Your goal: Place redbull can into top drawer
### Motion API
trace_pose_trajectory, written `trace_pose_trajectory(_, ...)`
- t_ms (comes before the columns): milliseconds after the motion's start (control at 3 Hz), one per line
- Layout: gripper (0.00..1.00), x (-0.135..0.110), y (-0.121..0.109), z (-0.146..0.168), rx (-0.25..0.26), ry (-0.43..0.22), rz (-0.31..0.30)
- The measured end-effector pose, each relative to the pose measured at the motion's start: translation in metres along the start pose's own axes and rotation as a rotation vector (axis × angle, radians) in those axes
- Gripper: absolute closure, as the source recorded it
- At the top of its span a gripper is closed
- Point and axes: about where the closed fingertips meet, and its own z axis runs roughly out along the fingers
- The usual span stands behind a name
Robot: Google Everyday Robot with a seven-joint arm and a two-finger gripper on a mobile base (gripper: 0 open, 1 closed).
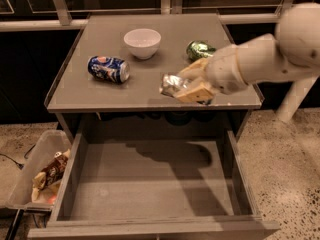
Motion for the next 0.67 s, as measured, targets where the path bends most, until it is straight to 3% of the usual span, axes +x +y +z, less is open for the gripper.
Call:
trace_pose_trajectory(333,1.0,0.007,0.025,-0.025,0.079,-0.091,0.039)
trace_pose_trajectory(667,1.0,0.023,0.049,-0.04,0.122,-0.107,0.101)
